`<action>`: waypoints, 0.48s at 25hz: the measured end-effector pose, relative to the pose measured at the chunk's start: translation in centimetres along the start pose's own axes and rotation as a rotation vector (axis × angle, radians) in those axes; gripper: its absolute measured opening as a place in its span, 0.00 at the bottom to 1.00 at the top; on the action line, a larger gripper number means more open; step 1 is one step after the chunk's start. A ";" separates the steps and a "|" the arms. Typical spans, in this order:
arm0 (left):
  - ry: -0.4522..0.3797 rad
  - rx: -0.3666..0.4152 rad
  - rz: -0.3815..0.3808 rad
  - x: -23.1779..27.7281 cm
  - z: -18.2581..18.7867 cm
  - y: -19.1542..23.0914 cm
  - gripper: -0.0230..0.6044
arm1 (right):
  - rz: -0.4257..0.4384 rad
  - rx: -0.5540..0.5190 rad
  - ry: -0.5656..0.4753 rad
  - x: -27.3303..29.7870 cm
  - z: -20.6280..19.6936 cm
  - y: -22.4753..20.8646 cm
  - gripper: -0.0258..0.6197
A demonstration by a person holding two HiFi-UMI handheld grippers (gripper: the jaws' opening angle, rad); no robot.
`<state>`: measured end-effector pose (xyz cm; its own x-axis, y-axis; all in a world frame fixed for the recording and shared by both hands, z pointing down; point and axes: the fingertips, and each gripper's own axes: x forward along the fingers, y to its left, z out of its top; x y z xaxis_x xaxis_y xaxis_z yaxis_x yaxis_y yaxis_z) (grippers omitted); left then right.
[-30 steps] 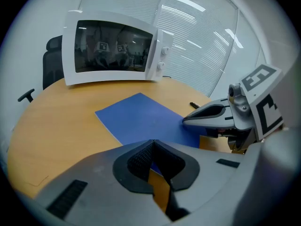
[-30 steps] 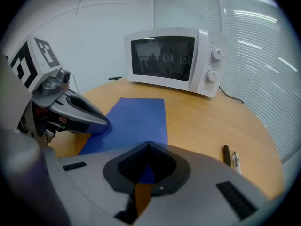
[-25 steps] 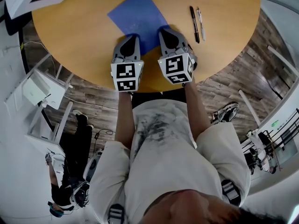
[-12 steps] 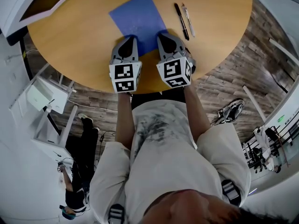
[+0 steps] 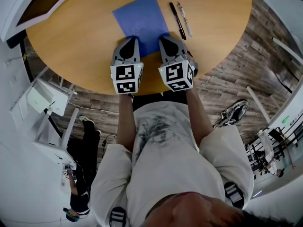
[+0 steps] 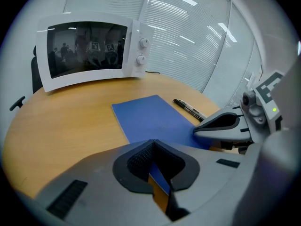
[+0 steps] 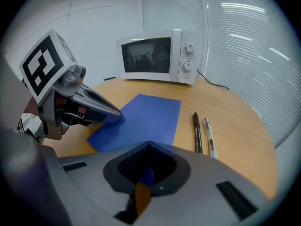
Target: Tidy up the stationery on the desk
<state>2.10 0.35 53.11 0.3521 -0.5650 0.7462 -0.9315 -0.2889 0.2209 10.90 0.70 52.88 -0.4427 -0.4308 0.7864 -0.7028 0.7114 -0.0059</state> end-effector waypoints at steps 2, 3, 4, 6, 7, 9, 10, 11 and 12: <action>0.006 0.002 0.000 0.1 -0.1 -0.2 0.05 | 0.000 0.000 0.002 -0.1 -0.2 -0.1 0.14; 0.008 0.003 0.000 0.1 -0.1 -0.3 0.05 | 0.000 0.001 0.004 -0.2 -0.3 -0.2 0.14; 0.007 0.002 -0.002 0.1 -0.1 -0.4 0.05 | 0.000 0.001 0.005 -0.3 -0.3 -0.2 0.14; 0.005 0.002 -0.005 0.1 0.1 -0.7 0.05 | -0.001 0.002 0.007 -0.5 -0.5 -0.4 0.14; 0.006 0.002 -0.006 0.2 0.1 -0.8 0.05 | -0.002 0.003 0.007 -0.5 -0.5 -0.4 0.14; 0.009 0.003 -0.010 0.2 0.0 -1.1 0.05 | -0.005 0.005 0.008 -0.7 -0.7 -0.6 0.14; 0.010 0.003 -0.012 0.2 -0.1 -1.2 0.05 | -0.006 0.006 0.009 -0.7 -0.8 -0.6 0.14; 0.011 0.003 -0.014 0.2 -0.1 -1.4 0.05 | -0.006 0.007 0.010 -0.8 -0.9 -0.7 0.14; 0.011 0.003 -0.016 0.2 -0.1 -1.5 0.05 | -0.007 0.007 0.010 -0.8 -0.9 -0.8 0.14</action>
<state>3.54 0.76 53.01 0.3654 -0.5515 0.7499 -0.9257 -0.2995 0.2309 12.33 1.00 52.78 -0.4323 -0.4298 0.7927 -0.7098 0.7044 -0.0051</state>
